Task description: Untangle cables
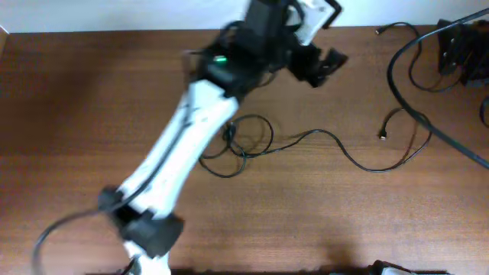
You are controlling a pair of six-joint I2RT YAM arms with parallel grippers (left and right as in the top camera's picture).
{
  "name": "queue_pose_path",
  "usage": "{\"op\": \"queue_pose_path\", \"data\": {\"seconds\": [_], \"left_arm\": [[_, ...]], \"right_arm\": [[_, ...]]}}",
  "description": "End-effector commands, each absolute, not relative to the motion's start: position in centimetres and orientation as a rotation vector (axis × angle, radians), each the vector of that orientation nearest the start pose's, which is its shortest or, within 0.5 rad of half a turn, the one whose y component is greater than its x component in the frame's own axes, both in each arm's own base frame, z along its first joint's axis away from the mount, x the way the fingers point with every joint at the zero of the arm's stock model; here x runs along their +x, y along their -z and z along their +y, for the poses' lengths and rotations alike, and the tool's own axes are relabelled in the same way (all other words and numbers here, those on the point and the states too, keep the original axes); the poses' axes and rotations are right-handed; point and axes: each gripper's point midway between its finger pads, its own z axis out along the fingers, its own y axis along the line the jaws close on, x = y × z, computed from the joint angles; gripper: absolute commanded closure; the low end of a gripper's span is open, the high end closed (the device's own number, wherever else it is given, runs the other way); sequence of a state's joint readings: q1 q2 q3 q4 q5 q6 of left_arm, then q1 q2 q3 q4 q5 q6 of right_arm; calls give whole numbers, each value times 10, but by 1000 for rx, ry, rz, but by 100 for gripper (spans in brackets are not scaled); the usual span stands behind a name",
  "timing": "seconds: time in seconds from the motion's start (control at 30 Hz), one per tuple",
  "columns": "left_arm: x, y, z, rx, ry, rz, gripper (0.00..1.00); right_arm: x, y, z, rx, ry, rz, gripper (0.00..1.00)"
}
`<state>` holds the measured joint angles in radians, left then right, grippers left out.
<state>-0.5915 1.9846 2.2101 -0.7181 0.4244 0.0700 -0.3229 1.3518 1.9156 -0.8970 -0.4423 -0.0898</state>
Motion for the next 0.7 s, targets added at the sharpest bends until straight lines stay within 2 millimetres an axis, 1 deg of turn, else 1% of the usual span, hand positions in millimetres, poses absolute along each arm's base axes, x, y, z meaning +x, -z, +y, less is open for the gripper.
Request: {"op": "queue_pose_path", "data": {"seconds": [0.0, 0.03, 0.07, 0.1, 0.13, 0.17, 0.23, 0.3, 0.33, 0.37, 0.4, 0.43, 0.47, 0.5, 0.53, 0.57, 0.6, 0.63, 0.67], "left_arm": [[385, -411, -314, 920, 670, 1878, 1], [379, -404, -303, 912, 647, 1938, 1], [386, -399, -291, 867, 555, 1978, 1], [393, -400, -284, 804, 509, 1998, 1], [396, -394, -275, 717, 480, 2061, 1], [395, -387, -269, 695, 459, 2103, 1], [379, -362, -257, 698, 435, 2241, 1], [373, -354, -253, 708, 423, 2286, 1], [372, -353, -253, 710, 422, 2292, 1], [371, -354, -252, 709, 422, 2289, 1], [370, -361, -249, 699, 415, 2274, 1], [368, -367, -247, 695, 418, 2255, 1], [366, -377, -243, 680, 406, 2226, 1], [366, -384, -237, 660, 376, 2210, 2], [367, -389, -231, 639, 341, 2199, 1], [363, -400, -222, 614, 311, 2175, 1], [362, -405, -217, 600, 297, 2164, 1], [362, -413, -205, 562, 247, 2147, 1], [362, -419, -197, 536, 205, 2134, 1]], "right_arm": [[372, -460, -48, -23, -186, 1933, 6], [375, -454, -42, -35, -241, 1951, 7], [376, -454, -36, -59, -279, 1946, 8], [376, -456, -34, -69, -290, 1938, 8], [375, -455, -34, -68, -291, 1943, 8], [375, -454, -34, -67, -292, 1945, 8], [375, -455, -34, -67, -292, 1944, 8], [376, -453, -34, -67, -294, 1948, 8], [379, -446, -31, -72, -309, 1972, 8], [386, -426, -26, -65, -337, 2037, 8], [395, -408, -23, -45, -353, 2091, 11], [406, -387, -20, 17, -388, 2151, 11], [417, -363, -10, 11, -437, 2208, 11], [423, -344, 3, -28, -477, 2257, 10], [425, -318, 25, -168, -521, 2318, 10], [418, -284, 49, -440, -519, 2390, 10], [404, -256, 61, -731, -492, 2421, 8], [391, -230, 67, -988, -479, 2435, 12], [389, -214, 69, -1114, -496, 2426, 15]]}}
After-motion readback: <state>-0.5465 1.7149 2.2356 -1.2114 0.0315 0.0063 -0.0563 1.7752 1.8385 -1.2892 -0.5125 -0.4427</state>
